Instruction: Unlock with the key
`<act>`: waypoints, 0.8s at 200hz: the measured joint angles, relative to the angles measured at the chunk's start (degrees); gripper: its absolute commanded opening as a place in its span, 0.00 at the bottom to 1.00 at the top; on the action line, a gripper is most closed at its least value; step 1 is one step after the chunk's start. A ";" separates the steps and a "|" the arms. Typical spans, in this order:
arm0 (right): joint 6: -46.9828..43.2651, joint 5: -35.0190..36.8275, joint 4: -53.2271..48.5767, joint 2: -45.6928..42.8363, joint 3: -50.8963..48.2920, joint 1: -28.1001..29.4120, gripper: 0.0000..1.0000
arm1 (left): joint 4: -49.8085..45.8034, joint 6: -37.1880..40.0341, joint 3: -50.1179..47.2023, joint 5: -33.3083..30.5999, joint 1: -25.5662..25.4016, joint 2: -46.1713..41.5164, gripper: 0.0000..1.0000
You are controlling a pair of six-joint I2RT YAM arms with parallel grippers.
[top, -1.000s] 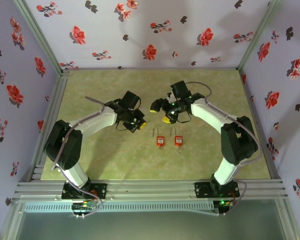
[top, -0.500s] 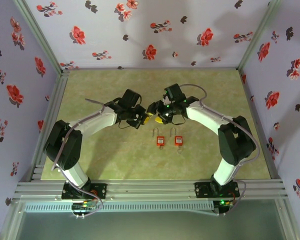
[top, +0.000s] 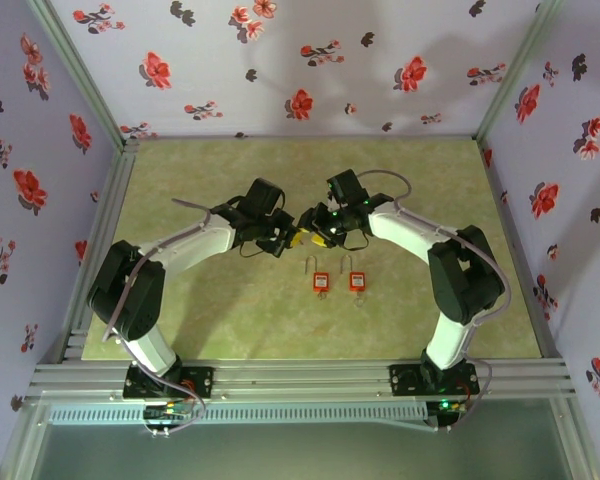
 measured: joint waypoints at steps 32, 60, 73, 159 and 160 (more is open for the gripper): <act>2.34 -0.22 1.51 0.11 -0.66 -0.61 0.58 | 2.23 -0.22 -1.27 -0.02 -0.07 -0.31 0.00; 9.27 -3.19 9.11 0.11 -4.37 -2.34 0.65 | 7.52 -0.90 -3.93 -0.57 -0.31 -1.33 0.00; 13.53 -4.57 13.03 0.11 -6.60 -3.26 0.69 | 11.32 -1.22 -5.51 -1.20 -0.46 -1.60 0.00; 34.77 -8.31 32.98 -1.53 -10.97 -8.59 0.78 | 34.95 1.75 -5.62 -3.48 -0.50 -1.27 0.00; 34.91 -8.31 33.16 -1.53 -10.97 -8.66 0.79 | 35.30 1.81 -5.60 -3.48 -0.50 -1.22 0.00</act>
